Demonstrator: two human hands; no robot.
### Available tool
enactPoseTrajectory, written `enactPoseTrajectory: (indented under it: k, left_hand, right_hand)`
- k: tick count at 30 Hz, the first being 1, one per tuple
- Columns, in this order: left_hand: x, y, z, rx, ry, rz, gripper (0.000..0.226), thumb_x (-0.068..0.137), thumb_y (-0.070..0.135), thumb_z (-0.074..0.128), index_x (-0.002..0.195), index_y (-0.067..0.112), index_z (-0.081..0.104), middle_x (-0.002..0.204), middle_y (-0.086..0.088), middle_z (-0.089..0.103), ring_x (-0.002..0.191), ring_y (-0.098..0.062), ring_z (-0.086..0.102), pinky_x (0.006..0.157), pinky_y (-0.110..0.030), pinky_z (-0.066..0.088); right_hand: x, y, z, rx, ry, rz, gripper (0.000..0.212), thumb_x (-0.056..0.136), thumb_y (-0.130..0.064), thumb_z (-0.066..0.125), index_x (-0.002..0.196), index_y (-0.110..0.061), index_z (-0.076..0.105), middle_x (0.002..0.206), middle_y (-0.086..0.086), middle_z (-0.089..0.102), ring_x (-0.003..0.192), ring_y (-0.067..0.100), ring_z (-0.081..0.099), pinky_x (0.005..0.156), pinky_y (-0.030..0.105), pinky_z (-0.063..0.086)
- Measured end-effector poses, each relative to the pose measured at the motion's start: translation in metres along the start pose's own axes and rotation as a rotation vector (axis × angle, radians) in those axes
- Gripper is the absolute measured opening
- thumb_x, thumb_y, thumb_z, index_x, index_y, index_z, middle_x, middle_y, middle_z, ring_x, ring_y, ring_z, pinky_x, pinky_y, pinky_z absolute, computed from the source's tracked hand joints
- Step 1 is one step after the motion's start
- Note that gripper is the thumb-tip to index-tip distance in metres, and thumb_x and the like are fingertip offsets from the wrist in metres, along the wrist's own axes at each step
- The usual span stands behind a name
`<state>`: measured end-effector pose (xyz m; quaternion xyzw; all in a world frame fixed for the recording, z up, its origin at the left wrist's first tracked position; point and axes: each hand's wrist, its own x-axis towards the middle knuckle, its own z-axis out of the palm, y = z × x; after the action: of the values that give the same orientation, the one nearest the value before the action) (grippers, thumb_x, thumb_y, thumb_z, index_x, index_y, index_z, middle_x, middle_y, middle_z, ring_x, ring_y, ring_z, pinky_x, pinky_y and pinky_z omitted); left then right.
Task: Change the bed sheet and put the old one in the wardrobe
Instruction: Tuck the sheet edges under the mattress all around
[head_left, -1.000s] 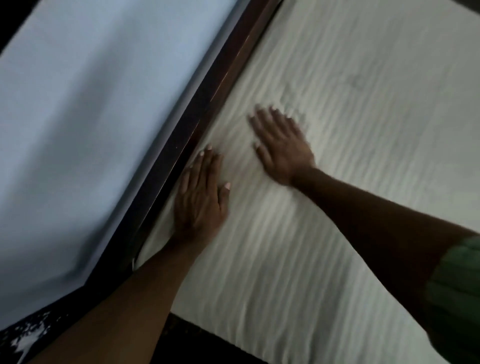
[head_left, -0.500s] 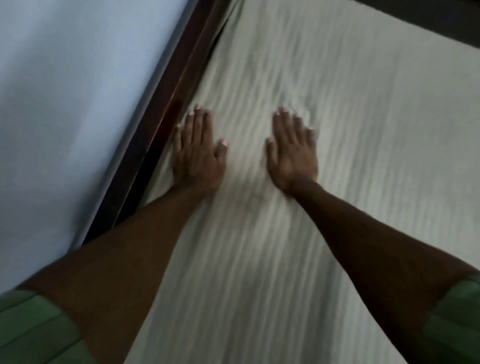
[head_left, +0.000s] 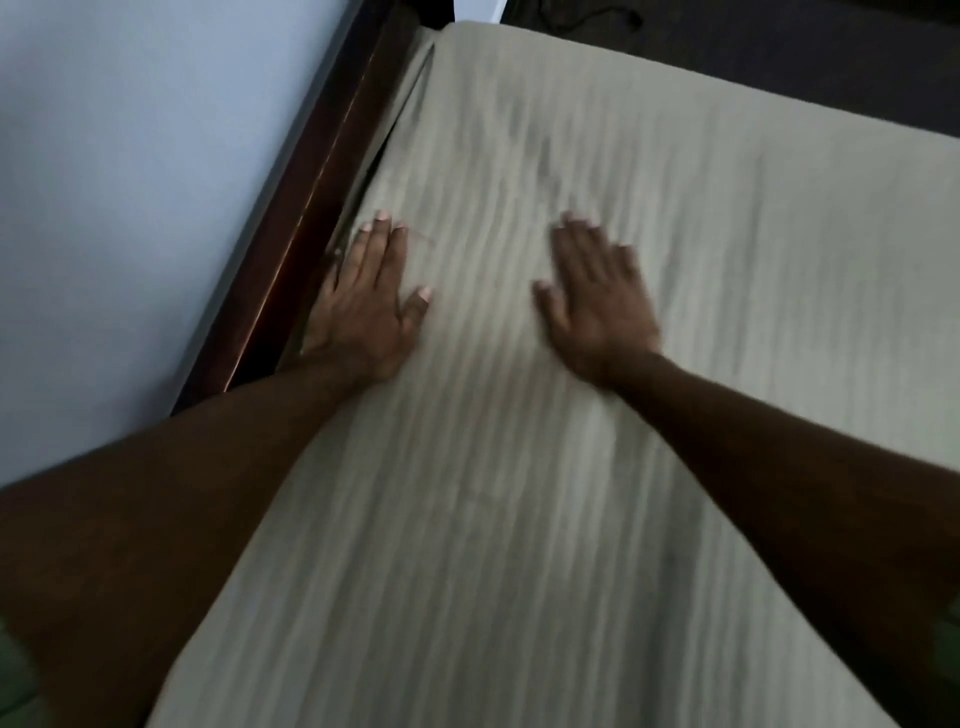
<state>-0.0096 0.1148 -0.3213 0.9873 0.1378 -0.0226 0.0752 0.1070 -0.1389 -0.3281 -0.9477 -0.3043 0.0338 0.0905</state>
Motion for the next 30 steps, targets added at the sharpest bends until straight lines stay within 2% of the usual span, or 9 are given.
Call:
enactPoseTrajectory:
  k: [4,8,14,18,20,22,24,27,30]
  left_hand:
    - [0.015,0.033,-0.007,-0.107,0.035,0.019,0.074,0.103,0.051,0.027,0.164,0.011,0.015,0.172,-0.010,0.008,0.159,-0.023,0.007,0.128,-0.045,0.009]
    - [0.045,0.071,-0.018,-0.267,-0.061,0.344,0.072,0.104,0.052,0.023,0.164,0.014,0.017,0.172,-0.005,0.014,0.159,-0.015,0.009,0.128,-0.042,0.016]
    - [0.086,0.038,-0.007,-0.045,-0.088,0.035,0.068,0.106,0.055,0.023,0.165,0.031,-0.001,0.173,0.004,-0.009,0.159,-0.016,-0.007,0.128,-0.043,0.001]
    - [0.106,0.044,-0.010,0.007,0.080,-0.159,0.071,0.105,0.052,0.023,0.165,0.018,0.006,0.173,-0.006,-0.004,0.159,-0.020,-0.006,0.128,-0.044,0.000]
    - [0.123,0.056,-0.022,-0.055,0.138,0.000,0.069,0.105,0.048,0.028,0.164,0.013,0.016,0.172,-0.010,0.006,0.159,-0.023,0.001,0.128,-0.044,0.003]
    - [0.142,0.068,-0.031,-0.094,0.032,0.357,0.068,0.105,0.051,0.024,0.163,0.016,0.022,0.172,-0.005,0.015,0.159,-0.020,0.008,0.128,-0.044,0.010]
    - [0.156,0.069,-0.032,-0.101,-0.055,0.494,0.073,0.102,0.056,0.015,0.164,0.018,0.022,0.171,-0.003,0.018,0.158,-0.017,0.012,0.127,-0.044,0.015]
    - [0.181,0.052,-0.019,0.003,-0.037,0.407,0.073,0.100,0.059,0.012,0.165,0.024,0.012,0.173,-0.001,0.009,0.159,-0.018,0.007,0.128,-0.045,0.011]
    - [0.198,0.048,-0.012,-0.014,0.060,0.073,0.077,0.101,0.059,0.025,0.165,0.020,0.007,0.173,-0.004,-0.001,0.159,-0.022,-0.002,0.128,-0.044,0.003]
  right_hand:
    - [0.011,0.025,-0.015,-0.030,-0.001,0.349,0.071,0.105,-0.046,0.025,0.164,-0.007,0.014,0.172,0.014,0.008,0.159,0.031,0.006,0.128,0.053,0.005]
    - [0.037,-0.049,-0.008,0.149,-0.074,-0.064,0.078,0.100,-0.047,0.035,0.163,-0.006,0.017,0.171,0.017,0.011,0.159,0.033,0.007,0.129,0.050,0.008]
    - [0.037,-0.008,-0.002,0.011,0.011,-0.090,0.071,0.104,-0.058,0.026,0.165,-0.025,0.015,0.173,0.000,0.011,0.159,0.024,0.010,0.126,0.051,0.014]
    - [0.050,0.057,-0.017,-0.027,0.078,0.479,0.077,0.101,-0.062,0.019,0.165,-0.023,0.004,0.174,0.004,-0.002,0.159,0.030,-0.003,0.127,0.056,0.002]
    - [0.065,0.051,-0.026,-0.024,0.120,0.540,0.074,0.103,-0.051,0.023,0.165,-0.013,0.007,0.173,0.012,0.000,0.159,0.033,-0.001,0.127,0.055,0.003]
    - [0.091,0.024,-0.032,0.061,0.115,0.292,0.070,0.104,-0.039,0.031,0.164,-0.009,0.012,0.172,0.014,0.005,0.159,0.032,0.003,0.128,0.051,0.004]
    - [0.115,-0.009,-0.027,0.147,0.051,0.067,0.072,0.101,-0.035,0.034,0.165,-0.009,0.012,0.172,0.012,0.007,0.159,0.027,0.004,0.129,0.046,0.003]
    - [0.141,-0.014,-0.021,0.105,0.039,0.001,0.072,0.100,-0.042,0.025,0.165,-0.013,0.011,0.173,0.006,0.008,0.160,0.023,0.005,0.129,0.045,0.005]
    - [0.140,0.034,-0.022,-0.036,0.086,0.162,0.070,0.105,-0.052,0.020,0.166,-0.018,0.011,0.173,0.003,0.007,0.159,0.026,0.006,0.128,0.050,0.007]
